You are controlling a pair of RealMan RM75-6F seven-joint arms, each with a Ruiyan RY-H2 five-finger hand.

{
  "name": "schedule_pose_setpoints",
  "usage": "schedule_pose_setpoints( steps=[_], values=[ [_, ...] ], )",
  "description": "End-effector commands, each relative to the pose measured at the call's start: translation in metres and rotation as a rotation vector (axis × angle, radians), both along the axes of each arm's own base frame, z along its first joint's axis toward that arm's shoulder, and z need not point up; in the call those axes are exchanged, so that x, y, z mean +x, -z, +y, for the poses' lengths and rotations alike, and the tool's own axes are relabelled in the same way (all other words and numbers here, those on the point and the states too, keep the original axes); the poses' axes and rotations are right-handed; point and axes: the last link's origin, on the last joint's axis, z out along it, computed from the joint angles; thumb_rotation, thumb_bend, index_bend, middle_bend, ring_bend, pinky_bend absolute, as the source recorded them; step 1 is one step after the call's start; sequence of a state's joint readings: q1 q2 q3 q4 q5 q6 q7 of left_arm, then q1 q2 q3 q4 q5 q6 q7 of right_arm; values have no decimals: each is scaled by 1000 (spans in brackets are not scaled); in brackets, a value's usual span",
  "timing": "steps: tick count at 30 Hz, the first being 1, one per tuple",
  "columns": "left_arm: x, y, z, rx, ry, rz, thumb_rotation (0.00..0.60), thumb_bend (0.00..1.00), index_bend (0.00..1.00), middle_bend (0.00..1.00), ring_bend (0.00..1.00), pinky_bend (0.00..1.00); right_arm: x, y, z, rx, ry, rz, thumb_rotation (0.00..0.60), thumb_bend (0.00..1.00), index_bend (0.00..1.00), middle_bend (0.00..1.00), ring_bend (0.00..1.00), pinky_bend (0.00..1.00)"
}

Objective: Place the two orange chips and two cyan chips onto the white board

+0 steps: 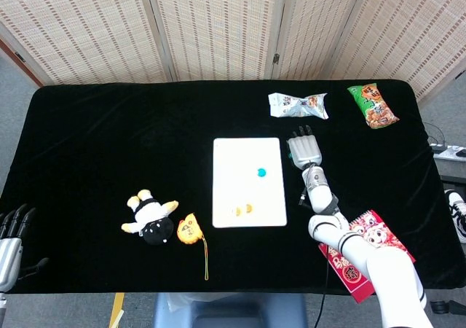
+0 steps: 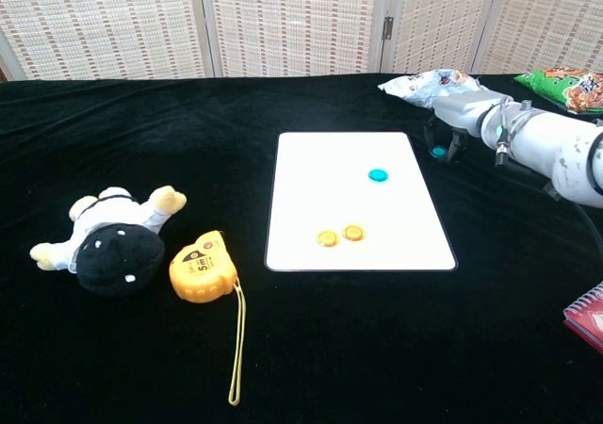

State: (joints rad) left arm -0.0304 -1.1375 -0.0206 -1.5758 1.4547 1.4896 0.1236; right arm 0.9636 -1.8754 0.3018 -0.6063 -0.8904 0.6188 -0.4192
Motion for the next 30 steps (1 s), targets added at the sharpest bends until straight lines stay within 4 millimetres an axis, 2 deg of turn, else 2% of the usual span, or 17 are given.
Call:
schedule_pose_setpoints(
  steps=[1, 9, 17, 30],
  values=[
    [0, 0, 0, -2, 2, 1, 600, 165, 0, 47, 64, 0, -2, -10, 9, -4, -47, -18, 600, 314, 484, 181, 52, 0],
    [4, 1, 2, -3, 22, -6, 600, 165, 0, 46, 64, 0, 15, -24, 48, 62, -207, -65, 600, 315, 484, 181, 54, 0],
    [6, 1, 1, -8, 25, -23, 600, 165, 0, 41, 61, 0, 33, -16, 81, 155, -312, -51, 600, 315, 484, 181, 51, 0],
    [0, 0, -3, -8, 11, -32, 600, 166, 0, 39, 60, 0, 43, 6, 84, 190, -328, -7, 600, 315, 483, 174, 52, 0]
  ],
)
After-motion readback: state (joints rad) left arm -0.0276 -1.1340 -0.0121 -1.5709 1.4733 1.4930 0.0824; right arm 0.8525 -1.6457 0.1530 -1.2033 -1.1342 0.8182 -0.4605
